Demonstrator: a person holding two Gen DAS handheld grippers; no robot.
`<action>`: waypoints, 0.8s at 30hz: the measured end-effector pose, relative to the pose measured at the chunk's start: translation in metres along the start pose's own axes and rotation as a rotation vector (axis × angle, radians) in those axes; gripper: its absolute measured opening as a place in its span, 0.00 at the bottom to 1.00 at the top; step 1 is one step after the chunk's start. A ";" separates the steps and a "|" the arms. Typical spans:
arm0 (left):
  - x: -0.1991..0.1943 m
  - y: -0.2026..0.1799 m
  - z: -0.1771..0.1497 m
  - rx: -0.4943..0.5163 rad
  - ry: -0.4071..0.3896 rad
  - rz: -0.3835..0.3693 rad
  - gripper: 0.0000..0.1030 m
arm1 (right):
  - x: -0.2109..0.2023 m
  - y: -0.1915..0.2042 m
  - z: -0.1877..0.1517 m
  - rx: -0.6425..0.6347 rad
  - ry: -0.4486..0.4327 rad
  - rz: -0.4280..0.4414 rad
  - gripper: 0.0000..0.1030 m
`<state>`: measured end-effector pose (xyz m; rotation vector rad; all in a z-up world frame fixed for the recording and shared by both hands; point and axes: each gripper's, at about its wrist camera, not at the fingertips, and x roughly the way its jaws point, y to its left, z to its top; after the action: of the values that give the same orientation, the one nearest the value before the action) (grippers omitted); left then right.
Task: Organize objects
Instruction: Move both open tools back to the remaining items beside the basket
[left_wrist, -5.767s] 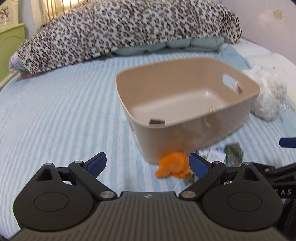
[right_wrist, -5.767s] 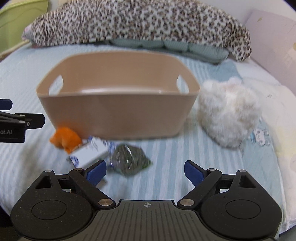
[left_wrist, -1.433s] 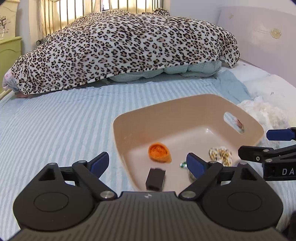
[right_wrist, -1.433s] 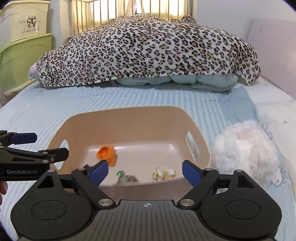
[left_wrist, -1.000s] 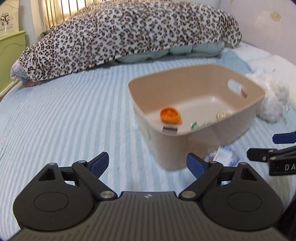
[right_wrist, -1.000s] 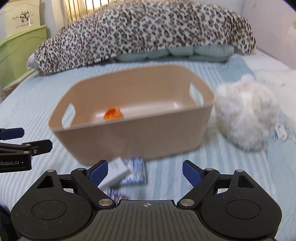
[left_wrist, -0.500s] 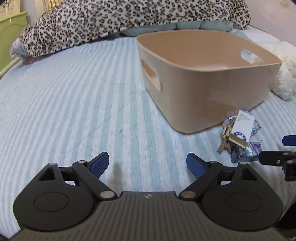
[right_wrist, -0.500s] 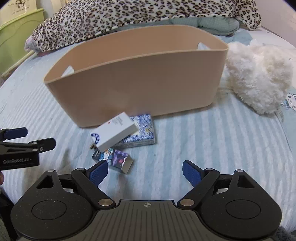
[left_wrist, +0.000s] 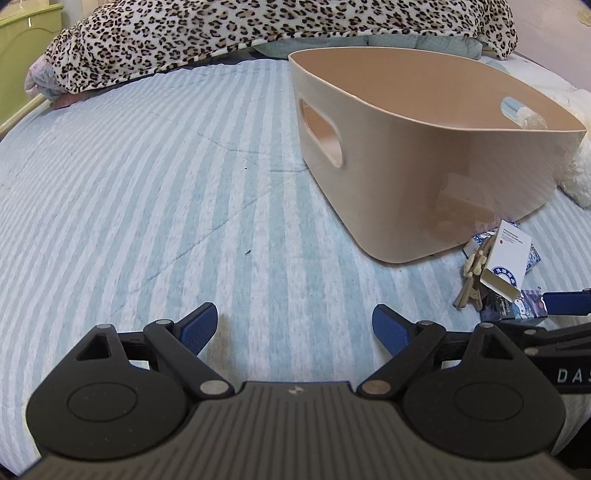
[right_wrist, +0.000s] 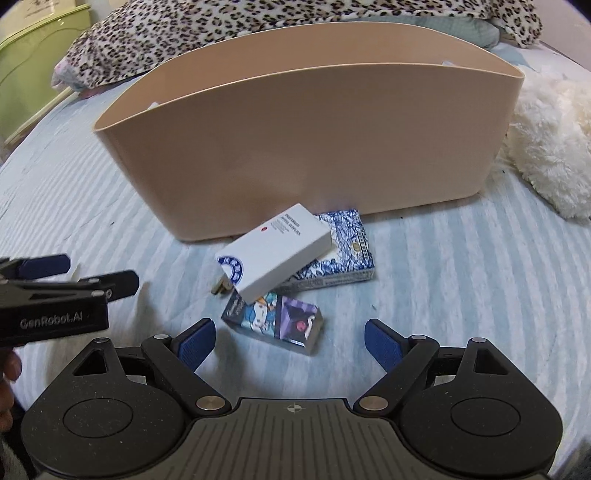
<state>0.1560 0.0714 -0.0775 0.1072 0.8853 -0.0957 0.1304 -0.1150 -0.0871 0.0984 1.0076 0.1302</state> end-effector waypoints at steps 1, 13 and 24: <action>0.000 -0.001 0.000 0.000 -0.002 0.001 0.88 | 0.000 -0.001 0.000 0.010 -0.002 -0.002 0.86; -0.012 -0.043 0.022 0.019 -0.053 -0.135 0.88 | -0.012 -0.039 0.004 -0.015 0.031 -0.098 0.83; 0.007 -0.092 0.045 -0.001 -0.010 -0.142 0.94 | -0.008 -0.063 0.002 -0.055 0.039 -0.090 0.83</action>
<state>0.1830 -0.0255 -0.0596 0.0432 0.8827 -0.2280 0.1316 -0.1789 -0.0883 0.0005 1.0446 0.0779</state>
